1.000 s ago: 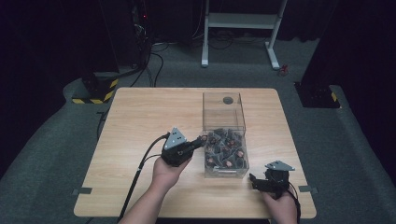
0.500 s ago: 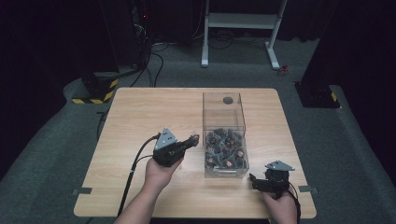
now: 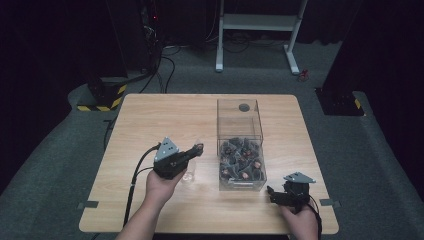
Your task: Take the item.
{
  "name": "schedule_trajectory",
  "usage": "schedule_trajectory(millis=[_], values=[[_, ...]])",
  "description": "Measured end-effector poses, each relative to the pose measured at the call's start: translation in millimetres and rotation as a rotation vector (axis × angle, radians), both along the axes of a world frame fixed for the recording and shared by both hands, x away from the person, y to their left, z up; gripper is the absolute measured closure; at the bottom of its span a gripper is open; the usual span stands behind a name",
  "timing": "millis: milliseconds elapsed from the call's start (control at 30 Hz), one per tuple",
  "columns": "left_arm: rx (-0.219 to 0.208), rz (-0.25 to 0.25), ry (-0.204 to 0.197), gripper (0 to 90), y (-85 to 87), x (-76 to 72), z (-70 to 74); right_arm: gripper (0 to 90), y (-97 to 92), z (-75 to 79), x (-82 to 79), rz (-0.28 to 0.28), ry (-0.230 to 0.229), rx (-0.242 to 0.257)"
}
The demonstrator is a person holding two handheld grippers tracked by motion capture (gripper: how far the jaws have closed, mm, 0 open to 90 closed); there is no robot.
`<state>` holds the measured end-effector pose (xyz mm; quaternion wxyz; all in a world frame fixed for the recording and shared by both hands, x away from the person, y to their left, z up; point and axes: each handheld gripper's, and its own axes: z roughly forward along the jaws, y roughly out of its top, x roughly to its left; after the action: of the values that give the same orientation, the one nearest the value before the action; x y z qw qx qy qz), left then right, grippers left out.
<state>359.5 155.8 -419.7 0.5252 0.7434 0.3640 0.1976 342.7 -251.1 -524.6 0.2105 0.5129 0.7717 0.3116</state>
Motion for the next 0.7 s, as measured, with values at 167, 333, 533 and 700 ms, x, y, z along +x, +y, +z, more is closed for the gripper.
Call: schedule_trajectory(millis=[167,333,533,700], values=[[-0.001,0.011,0.001,89.8,7.6,-3.0,0.0,8.8,0.0,0.0,0.0,0.0,0.0,0.0],[0.002,0.019,-0.003,89.8,14.5,-5.6,0.2,8.8,0.0,0.0,0.0,0.0,0.0,0.0],[0.01,0.029,0.001,89.8,21.9,-9.2,-0.8,8.8,0.0,0.0,0.0,0.0,0.0,0.0],[0.018,0.036,0.005,89.8,27.9,-11.8,-3.1,8.8,0.0,0.0,0.0,0.0,0.0,0.0]])
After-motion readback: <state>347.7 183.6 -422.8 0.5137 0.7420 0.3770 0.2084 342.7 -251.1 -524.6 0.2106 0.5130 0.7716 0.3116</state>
